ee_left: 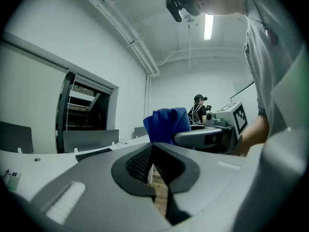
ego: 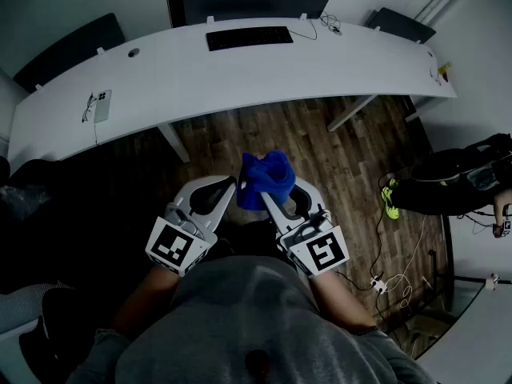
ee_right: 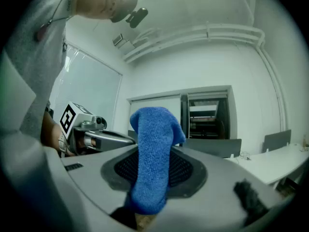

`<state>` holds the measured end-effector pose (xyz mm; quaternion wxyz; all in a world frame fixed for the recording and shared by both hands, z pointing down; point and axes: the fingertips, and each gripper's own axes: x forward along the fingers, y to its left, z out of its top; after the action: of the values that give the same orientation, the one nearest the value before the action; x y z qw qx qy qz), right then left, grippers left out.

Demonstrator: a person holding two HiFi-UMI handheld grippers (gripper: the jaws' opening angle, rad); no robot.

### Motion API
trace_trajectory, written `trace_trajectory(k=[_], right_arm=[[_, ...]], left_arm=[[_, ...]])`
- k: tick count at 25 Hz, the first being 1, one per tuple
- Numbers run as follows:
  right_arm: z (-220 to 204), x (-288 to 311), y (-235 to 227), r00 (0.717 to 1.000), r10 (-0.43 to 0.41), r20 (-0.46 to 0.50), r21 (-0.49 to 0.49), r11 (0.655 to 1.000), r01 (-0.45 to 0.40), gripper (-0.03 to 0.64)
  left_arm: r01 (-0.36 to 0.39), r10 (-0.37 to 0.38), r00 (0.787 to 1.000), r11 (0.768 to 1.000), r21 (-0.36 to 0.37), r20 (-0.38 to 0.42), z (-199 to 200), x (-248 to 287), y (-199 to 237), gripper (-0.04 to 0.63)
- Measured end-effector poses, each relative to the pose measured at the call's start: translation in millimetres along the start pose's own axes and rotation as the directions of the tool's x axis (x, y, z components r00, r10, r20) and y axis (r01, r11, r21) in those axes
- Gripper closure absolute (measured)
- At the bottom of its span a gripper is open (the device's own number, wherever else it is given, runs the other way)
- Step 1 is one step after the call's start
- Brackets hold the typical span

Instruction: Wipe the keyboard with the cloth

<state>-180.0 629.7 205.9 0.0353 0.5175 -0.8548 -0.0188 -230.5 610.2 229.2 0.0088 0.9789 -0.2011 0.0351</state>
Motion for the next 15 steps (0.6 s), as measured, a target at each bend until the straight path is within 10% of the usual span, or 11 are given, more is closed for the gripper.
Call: trace_trajectory(k=[15], right_arm=[[-14, 20, -34, 1.0, 0.027, -0.007, 0.02, 0.999, -0.027, 0.472]], left_arm=[[-0.001, 0.001, 1.0, 1.0, -0.013, -0.014, -4, 28, 18, 0.588]])
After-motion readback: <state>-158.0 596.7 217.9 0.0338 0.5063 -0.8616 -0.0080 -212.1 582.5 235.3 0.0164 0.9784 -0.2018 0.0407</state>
